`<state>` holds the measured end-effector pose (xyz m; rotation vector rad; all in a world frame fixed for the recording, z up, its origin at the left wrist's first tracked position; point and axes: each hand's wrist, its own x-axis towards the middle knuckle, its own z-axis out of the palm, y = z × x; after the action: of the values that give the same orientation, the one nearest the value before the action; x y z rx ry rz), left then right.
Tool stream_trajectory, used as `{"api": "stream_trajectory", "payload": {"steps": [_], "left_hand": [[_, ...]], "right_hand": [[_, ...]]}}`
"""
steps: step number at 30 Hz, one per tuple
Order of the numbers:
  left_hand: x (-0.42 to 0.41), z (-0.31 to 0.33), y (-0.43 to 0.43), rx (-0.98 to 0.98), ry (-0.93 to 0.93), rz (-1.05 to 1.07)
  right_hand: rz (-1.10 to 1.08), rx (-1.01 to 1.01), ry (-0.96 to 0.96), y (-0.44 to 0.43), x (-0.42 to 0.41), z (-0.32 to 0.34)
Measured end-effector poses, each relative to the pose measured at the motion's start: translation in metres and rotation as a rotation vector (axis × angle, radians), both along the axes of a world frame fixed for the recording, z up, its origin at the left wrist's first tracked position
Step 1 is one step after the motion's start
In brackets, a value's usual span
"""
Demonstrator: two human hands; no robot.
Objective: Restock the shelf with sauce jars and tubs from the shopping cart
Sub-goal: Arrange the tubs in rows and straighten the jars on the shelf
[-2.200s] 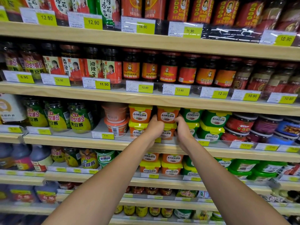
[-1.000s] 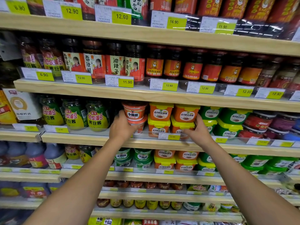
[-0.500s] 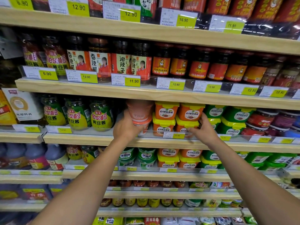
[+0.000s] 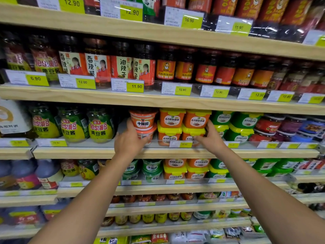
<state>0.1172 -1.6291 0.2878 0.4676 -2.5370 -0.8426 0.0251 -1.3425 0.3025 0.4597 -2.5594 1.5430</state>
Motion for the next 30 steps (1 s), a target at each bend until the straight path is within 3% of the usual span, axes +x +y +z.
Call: {"api": "stream_trajectory", "payload": {"steps": [5,9,11,15,19,23,30], "left_hand": [[0.014,-0.022,0.008,-0.01,0.141,-0.025],[0.045,-0.031,0.051,-0.13,0.248,0.008],[0.052,-0.027,0.084,-0.19,0.321,-0.094],[0.037,-0.009,0.157,-0.081,0.278,-0.369],[-0.006,0.01,0.221,0.145,0.133,-0.486],[-0.064,0.015,0.268,0.279,0.009,-0.411],[-0.134,0.007,0.3,0.402,0.086,-0.131]], "right_hand": [[0.023,-0.047,-0.024,0.012,0.007,-0.003],[-0.061,-0.068,-0.029,0.042,0.01,-0.01],[-0.1,-0.096,-0.003,0.059,0.011,-0.011],[-0.144,-0.104,0.084,0.1,0.007,-0.008],[-0.28,-0.127,0.135,0.146,-0.003,-0.007],[-0.393,-0.072,0.173,0.181,-0.026,-0.014],[-0.236,-0.05,0.151,0.198,-0.053,-0.018]]}}
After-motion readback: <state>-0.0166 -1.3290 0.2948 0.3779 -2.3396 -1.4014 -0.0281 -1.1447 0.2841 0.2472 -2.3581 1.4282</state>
